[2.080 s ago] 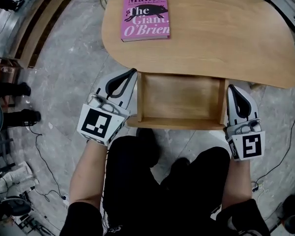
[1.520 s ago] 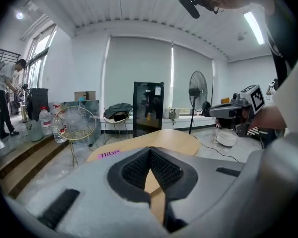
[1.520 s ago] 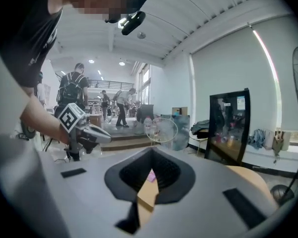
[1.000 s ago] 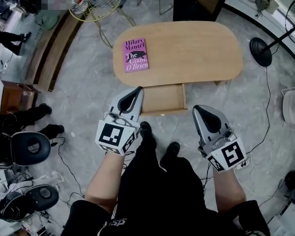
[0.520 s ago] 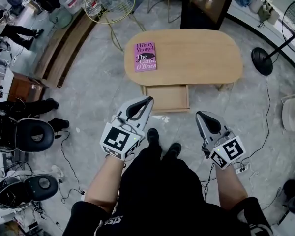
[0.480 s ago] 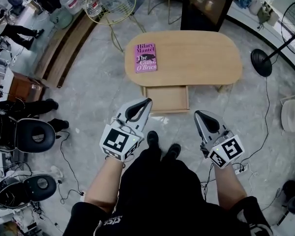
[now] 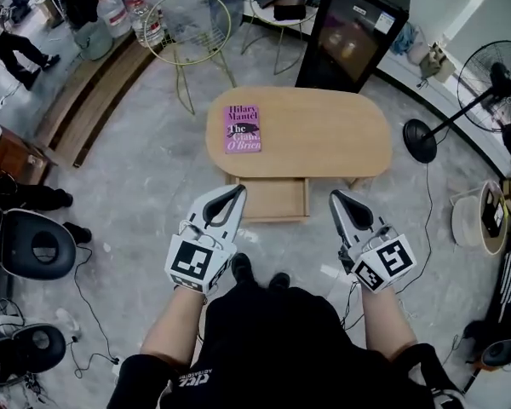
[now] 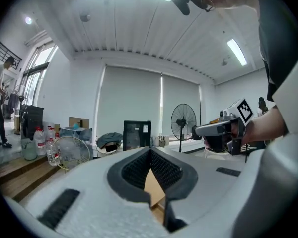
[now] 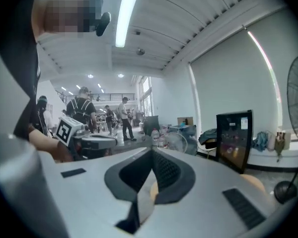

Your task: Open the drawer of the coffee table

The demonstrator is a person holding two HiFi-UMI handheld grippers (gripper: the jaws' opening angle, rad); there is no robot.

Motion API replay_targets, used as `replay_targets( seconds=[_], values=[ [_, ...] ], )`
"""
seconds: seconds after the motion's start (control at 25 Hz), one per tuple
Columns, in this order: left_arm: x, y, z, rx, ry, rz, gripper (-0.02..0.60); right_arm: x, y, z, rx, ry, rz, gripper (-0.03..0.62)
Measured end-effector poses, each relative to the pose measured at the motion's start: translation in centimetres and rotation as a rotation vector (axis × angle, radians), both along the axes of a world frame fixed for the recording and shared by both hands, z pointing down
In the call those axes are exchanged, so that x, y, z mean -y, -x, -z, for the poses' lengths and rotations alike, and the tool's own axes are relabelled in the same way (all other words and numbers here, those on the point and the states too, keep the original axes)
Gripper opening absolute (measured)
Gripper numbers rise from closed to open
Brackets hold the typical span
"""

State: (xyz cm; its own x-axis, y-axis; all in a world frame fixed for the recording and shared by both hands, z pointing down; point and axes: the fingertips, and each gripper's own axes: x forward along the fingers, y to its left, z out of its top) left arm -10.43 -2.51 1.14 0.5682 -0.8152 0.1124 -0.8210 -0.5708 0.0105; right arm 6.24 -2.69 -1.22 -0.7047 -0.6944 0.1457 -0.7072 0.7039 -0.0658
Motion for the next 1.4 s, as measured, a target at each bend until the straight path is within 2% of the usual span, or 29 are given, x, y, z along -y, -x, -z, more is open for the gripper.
replay_targets(
  seconds=[0.08,0.2,0.32,0.44,0.56,0.72,0.84,0.96,1.04,1.2,1.32,1.4],
  values=[
    [0.9,0.5,1.2,-0.048,-0.014,0.009,0.009,0.3,0.5,0.6,-0.051,-0.034,-0.023,0.005],
    [2.3,0.6,2.9,-0.089,-0.026,0.033,0.009,0.2,1.1,1.4,-0.03,-0.034,0.011,0.005],
    [2.9,-0.1,4.2,-0.099,-0.035,0.053,0.009,0.1,1.3,1.4,-0.022,-0.03,0.074,0.005],
    [2.5,-1.3,5.3,-0.084,-0.038,0.058,0.009,0.5,0.4,1.8,-0.05,-0.067,0.113,0.005],
    [2.8,-3.2,5.6,-0.043,-0.035,0.101,0.009,1.2,-1.8,2.4,-0.045,-0.097,0.158,0.005],
    [2.8,-7.3,5.1,-0.023,0.015,0.173,0.009,0.6,-6.3,2.3,-0.042,-0.113,0.251,0.005],
    [1.7,-10.7,5.1,-0.015,0.024,0.223,0.009,-0.2,-10.2,1.3,-0.005,-0.081,0.298,0.005],
    [0.5,-14.6,4.6,-0.033,0.051,0.215,0.009,-0.5,-13.4,1.8,0.021,-0.078,0.324,0.005],
    [-0.4,-17.2,3.5,-0.004,0.074,0.186,0.009,-0.6,-14.9,2.6,0.037,-0.103,0.324,0.005],
    [-0.8,-19.5,2.5,0.045,0.094,0.207,0.009,0.0,-17.9,1.9,0.057,-0.082,0.254,0.005],
    [-0.5,-21.7,3.5,0.12,0.087,0.139,0.009,0.0,-19.0,1.8,0.062,-0.083,0.21,0.005],
    [-0.3,-22.2,5.1,0.167,0.046,0.103,0.009,0.1,-19.1,2.3,0.066,-0.105,0.195,0.005]
  ],
)
